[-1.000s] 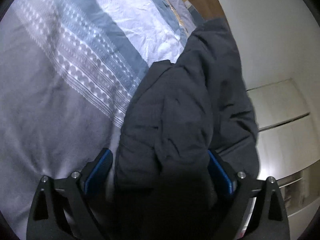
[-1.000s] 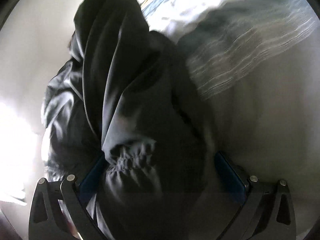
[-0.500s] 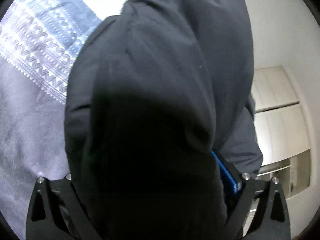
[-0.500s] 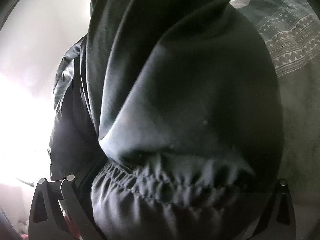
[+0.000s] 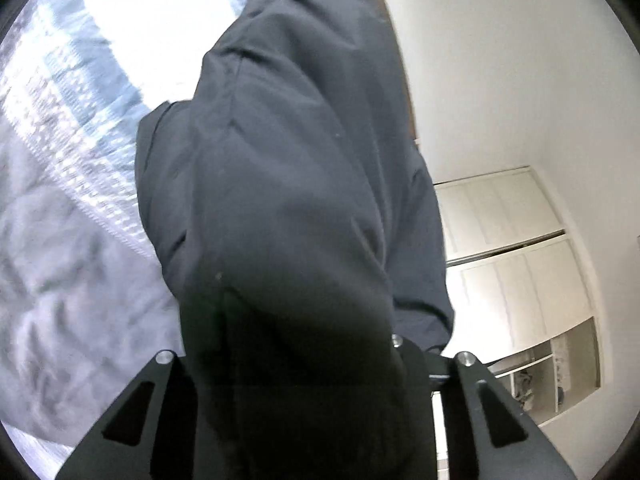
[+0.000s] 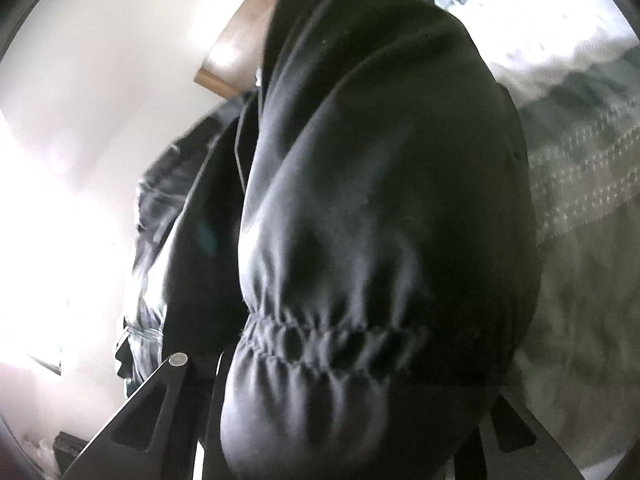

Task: Fold large clothes
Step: 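Lift the gripped coat bundle with both tools and fold it over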

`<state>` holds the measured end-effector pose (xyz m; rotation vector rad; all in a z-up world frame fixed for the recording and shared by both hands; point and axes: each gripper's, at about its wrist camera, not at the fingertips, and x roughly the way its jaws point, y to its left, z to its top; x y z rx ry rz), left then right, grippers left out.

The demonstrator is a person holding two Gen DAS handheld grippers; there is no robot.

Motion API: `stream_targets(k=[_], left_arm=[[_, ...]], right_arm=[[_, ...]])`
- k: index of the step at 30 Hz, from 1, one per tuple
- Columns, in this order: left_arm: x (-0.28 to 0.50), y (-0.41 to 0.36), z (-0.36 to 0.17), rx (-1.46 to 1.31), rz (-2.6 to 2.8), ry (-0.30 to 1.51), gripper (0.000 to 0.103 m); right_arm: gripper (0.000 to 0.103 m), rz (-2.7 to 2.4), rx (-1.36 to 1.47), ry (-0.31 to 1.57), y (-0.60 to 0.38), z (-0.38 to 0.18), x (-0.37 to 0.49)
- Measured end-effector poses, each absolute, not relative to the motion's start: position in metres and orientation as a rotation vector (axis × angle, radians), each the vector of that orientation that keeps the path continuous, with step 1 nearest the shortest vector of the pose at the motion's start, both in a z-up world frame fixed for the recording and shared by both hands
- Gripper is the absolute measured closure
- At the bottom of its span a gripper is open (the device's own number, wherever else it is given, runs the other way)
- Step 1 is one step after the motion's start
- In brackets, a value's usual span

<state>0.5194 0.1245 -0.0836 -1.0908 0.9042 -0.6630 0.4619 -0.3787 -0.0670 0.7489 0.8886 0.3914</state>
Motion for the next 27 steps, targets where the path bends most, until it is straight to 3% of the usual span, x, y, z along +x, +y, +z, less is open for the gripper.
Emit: stream_targets(k=[19, 27], left_arm=[[0.460, 0.119, 0.054, -0.890, -0.847, 0.748, 0.077], [0.460, 0.102, 0.012, -0.764, -0.771, 0.863, 0.077]], right_arm=[[0.080, 0.451, 0.654, 0.687, -0.339, 0.078, 0.391], [0.080, 0.392, 0.742, 0.711, -0.369, 0.029, 0.356]])
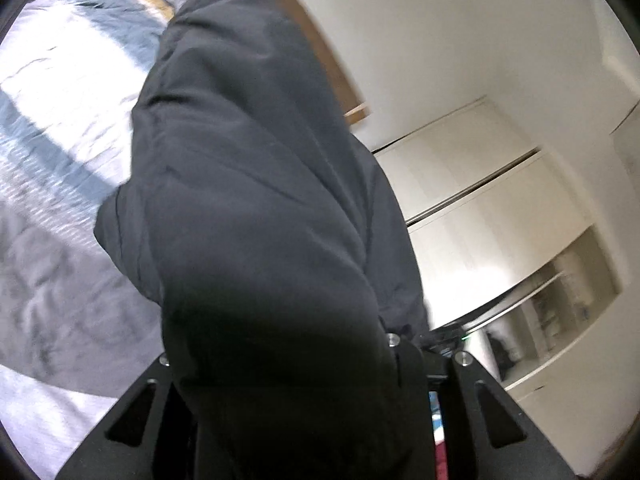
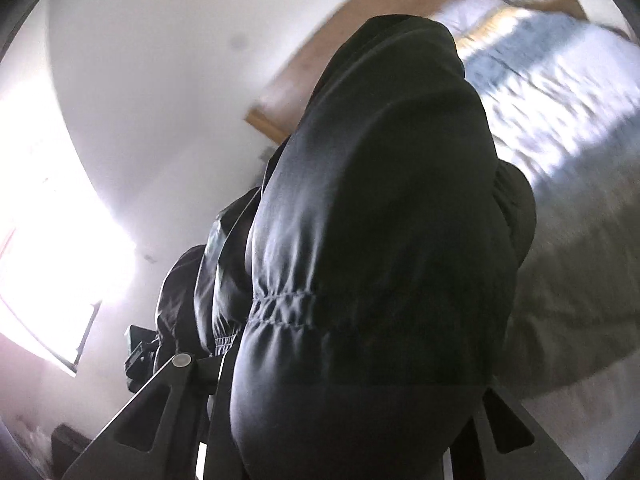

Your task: Fold large clothes

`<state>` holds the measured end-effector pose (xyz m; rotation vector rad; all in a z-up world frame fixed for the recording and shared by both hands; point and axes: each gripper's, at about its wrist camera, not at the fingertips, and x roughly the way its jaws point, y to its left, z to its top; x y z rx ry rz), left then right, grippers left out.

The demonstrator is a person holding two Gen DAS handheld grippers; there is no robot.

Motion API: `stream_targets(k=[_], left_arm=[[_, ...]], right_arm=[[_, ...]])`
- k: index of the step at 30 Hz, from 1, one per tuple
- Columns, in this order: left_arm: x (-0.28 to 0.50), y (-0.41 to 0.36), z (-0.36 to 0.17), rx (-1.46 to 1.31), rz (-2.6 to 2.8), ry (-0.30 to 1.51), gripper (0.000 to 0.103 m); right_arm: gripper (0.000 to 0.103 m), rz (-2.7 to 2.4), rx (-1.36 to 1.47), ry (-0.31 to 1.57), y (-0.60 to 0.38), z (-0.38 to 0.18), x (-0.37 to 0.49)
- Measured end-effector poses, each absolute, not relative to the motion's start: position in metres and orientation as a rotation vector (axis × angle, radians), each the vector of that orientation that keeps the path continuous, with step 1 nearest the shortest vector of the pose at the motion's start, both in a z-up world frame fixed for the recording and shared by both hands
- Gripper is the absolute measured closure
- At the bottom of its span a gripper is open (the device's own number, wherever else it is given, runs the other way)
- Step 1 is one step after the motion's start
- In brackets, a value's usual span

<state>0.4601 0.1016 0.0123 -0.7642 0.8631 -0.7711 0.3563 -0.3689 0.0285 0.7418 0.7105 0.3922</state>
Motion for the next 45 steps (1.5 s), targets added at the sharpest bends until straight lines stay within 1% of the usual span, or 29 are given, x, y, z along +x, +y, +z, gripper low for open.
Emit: stream_targets(k=[3, 5, 7, 9, 10, 11, 12, 14, 15, 17, 18, 19, 21, 24, 26, 27, 32, 40, 45], left_arm=[[0.467, 0.097, -0.015, -0.676, -0.680, 0.932, 0.077], [0.475, 0.101, -0.025, -0.601, -0.610, 0.968, 0.074], [0.481, 0.107, -0.031, -0.531, -0.547, 1.004, 0.067], [0.481, 0.112, -0.038, -0.467, -0.485, 1.036, 0.054], [0.481, 0.115, -0.043, -0.450, -0.463, 1.059, 0.050], [0.478, 0.117, -0.046, -0.438, -0.451, 1.074, 0.044], [0.477, 0.120, -0.048, -0.439, -0.442, 1.087, 0.041], [0.474, 0.129, -0.054, -0.464, -0.436, 1.122, 0.036], [0.474, 0.134, -0.055, -0.477, -0.430, 1.143, 0.035], [0.463, 0.140, -0.047, -0.475, -0.425, 1.165, 0.032], [0.461, 0.143, -0.044, -0.469, -0.426, 1.177, 0.031], [0.464, 0.149, -0.042, -0.448, -0.423, 1.197, 0.029], [0.466, 0.159, -0.035, -0.389, -0.359, 1.206, 0.020], [0.452, 0.171, -0.011, -0.261, -0.224, 1.134, 0.020], [0.440, 0.175, 0.004, -0.220, -0.159, 1.089, 0.020], [0.428, 0.173, 0.013, -0.174, -0.125, 1.051, 0.020], [0.361, 0.152, 0.048, 0.000, -0.038, 0.924, 0.020], [0.236, 0.108, 0.075, 0.001, 0.006, 0.771, 0.020], [0.189, 0.087, 0.071, -0.073, -0.115, 0.778, 0.020]], right_arm=[[0.079, 0.313, 0.745, 0.792, -0.377, -0.005, 0.364], [0.075, 0.256, 0.757, 0.829, -0.384, -0.021, 0.366], [0.071, 0.226, 0.750, 0.859, -0.389, -0.031, 0.370], [0.067, 0.186, 0.713, 0.892, -0.391, -0.037, 0.370], [0.063, 0.179, 0.694, 0.904, -0.391, -0.039, 0.370], [0.056, 0.158, 0.674, 0.918, -0.391, -0.042, 0.369], [0.050, 0.141, 0.669, 0.929, -0.393, -0.045, 0.366], [0.037, 0.120, 0.666, 0.934, -0.400, -0.050, 0.361], [0.033, 0.114, 0.682, 0.929, -0.407, -0.054, 0.364], [0.013, 0.091, 0.740, 0.905, -0.424, -0.061, 0.359], [0.008, 0.064, 0.756, 0.888, -0.434, -0.062, 0.357], [0.000, 0.034, 0.769, 0.865, -0.442, -0.060, 0.350], [0.000, -0.023, 0.792, 0.809, -0.461, -0.052, 0.333], [0.000, -0.087, 0.770, 0.790, -0.479, -0.041, 0.313], [0.000, -0.139, 0.704, 0.793, -0.474, -0.024, 0.286], [0.000, -0.146, 0.673, 0.791, -0.478, -0.022, 0.287], [0.000, -0.152, 0.474, 0.779, -0.440, 0.012, 0.266], [0.000, -0.132, 0.274, 0.760, -0.357, 0.036, 0.185], [0.000, -0.133, 0.207, 0.753, -0.311, 0.042, 0.134]])
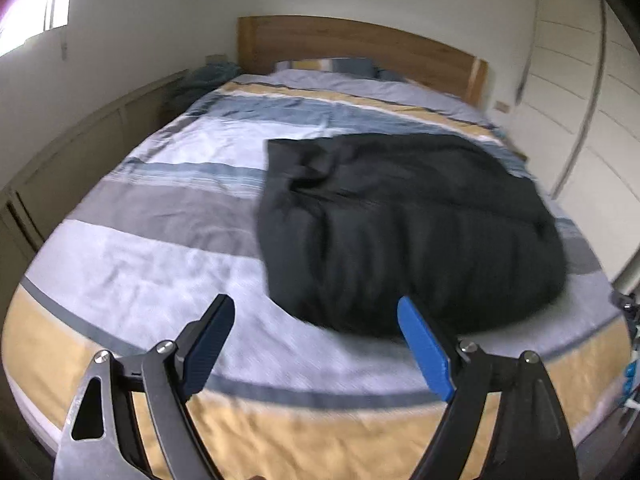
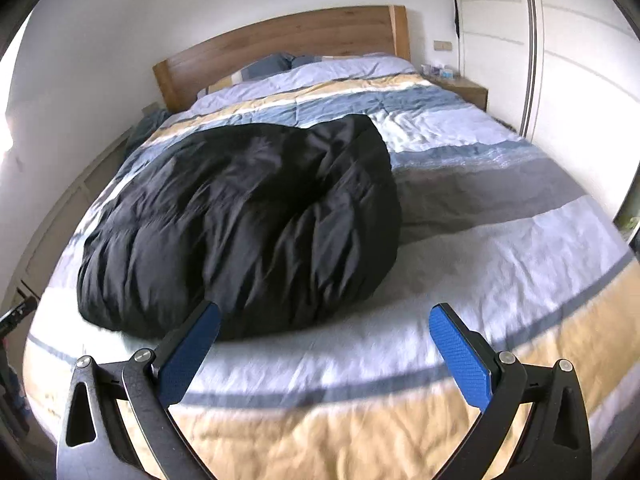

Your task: Fold large clothes

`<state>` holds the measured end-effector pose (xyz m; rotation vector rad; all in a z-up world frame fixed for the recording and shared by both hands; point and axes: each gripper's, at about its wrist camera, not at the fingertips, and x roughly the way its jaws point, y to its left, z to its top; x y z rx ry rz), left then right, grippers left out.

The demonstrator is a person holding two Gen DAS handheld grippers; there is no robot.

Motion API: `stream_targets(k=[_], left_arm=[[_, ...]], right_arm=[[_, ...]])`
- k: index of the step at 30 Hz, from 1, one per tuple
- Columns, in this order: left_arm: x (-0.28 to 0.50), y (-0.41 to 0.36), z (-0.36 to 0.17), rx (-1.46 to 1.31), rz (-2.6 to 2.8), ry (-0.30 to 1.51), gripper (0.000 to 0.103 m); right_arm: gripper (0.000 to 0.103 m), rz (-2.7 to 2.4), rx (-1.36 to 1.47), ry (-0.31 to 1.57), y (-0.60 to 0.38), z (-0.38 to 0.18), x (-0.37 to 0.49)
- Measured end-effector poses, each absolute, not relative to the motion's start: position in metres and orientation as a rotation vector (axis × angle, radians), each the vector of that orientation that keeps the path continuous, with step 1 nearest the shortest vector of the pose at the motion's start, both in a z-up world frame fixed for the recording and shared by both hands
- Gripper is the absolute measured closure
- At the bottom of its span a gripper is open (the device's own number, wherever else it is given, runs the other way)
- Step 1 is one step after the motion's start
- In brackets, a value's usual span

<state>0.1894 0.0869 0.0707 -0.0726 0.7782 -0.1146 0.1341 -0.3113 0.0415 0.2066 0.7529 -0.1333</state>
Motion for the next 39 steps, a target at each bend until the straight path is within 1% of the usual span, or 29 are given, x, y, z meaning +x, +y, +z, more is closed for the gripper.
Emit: stream_targets(k=[8, 19, 27, 39], left_arm=[[0.111, 0.050, 0.080, -0.034, -0.150, 0.697, 0.020], [0.053, 0.031, 0.074, -0.036, -0.133, 0.656, 0.020], [0.030, 0.015, 0.075, -0.007, -0.140, 0.628, 0.020], [0.029, 0.014, 0.071, -0.008, -0.124, 0.624, 0.020]], right_arm=[[0.000, -0.134, 0.101, 0.672, -0.257, 0.051, 0.062], [0.000, -0.112, 0.056, 0.604, -0.223, 0.052, 0.002], [0.000, -0.106, 0.048, 0.565, -0.218, 0.059, -0.018], [0.000, -0.118, 0.057, 0.567, -0.225, 0.057, -0.019]])
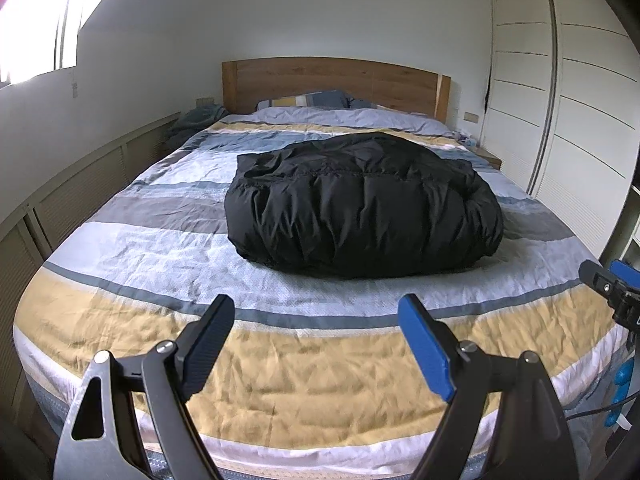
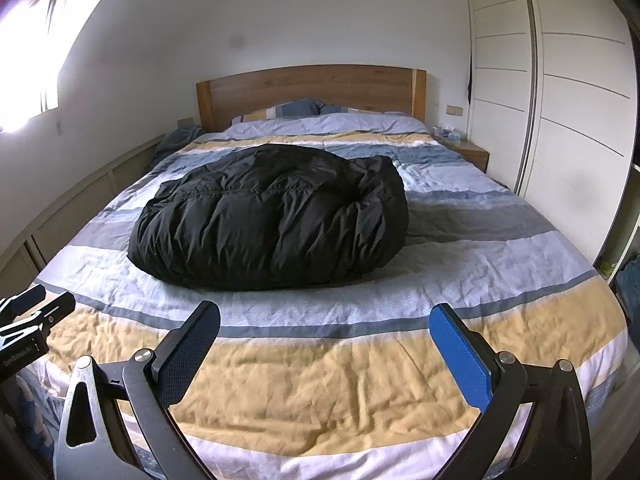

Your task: Fold large clothes

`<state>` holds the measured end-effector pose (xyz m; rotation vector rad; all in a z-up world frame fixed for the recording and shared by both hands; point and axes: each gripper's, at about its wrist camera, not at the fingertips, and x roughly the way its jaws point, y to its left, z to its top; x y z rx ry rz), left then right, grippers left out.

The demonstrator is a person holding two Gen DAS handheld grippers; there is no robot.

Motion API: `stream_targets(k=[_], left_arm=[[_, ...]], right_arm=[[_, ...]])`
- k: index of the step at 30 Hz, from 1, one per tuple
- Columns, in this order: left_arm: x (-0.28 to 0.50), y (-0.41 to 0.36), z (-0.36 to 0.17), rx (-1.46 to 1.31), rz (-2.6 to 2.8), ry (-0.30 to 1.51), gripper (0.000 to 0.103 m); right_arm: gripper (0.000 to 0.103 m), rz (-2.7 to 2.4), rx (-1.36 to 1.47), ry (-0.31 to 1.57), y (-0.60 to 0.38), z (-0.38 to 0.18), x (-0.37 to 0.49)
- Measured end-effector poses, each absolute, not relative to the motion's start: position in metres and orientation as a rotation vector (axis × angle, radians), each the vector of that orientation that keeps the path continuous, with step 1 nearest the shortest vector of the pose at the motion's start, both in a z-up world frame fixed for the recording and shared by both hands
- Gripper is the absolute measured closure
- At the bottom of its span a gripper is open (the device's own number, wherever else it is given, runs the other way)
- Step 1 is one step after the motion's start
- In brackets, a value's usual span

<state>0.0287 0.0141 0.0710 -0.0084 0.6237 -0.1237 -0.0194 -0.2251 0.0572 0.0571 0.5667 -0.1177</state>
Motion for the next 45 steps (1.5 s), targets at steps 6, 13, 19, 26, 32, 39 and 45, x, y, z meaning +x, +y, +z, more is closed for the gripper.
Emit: stream_targets(k=[6, 13, 19, 26, 32, 39, 45], left_arm=[[0.030, 0.019, 0.068, -0.017, -0.108, 0.640, 0.020], [0.035, 0.021, 0.068, -0.016, -0.098, 0.635, 0.020], [0.037, 0.022, 0.066, -0.016, -0.088, 0.627, 0.019], [0.039, 0.024, 0.061, -0.014, -0.075, 0.622, 0.020], [0.039, 0.021, 0.058, 0.002, -0.071, 0.623, 0.019], [0.038, 0.018, 0.056, 0.017, -0.078, 0.620, 0.019], [0.038, 0.015, 0.055, 0.018, -0.087, 0.621, 0.019]], right_arm=[[0.000, -0.126, 0.051, 0.584, -0.229, 0.053, -0.013], [0.000, -0.129, 0.048, 0.595, -0.232, 0.050, -0.007], [0.000, -0.134, 0.064, 0.608, -0.241, 0.043, -0.003], [0.000, -0.147, 0.072, 0.637, -0.249, 0.030, 0.001], [0.000, -0.156, 0.065, 0.653, -0.251, 0.024, 0.003], [0.000, -0.163, 0.056, 0.662, -0.251, 0.021, 0.005], [0.000, -0.162, 0.059, 0.670, -0.253, 0.016, 0.005]])
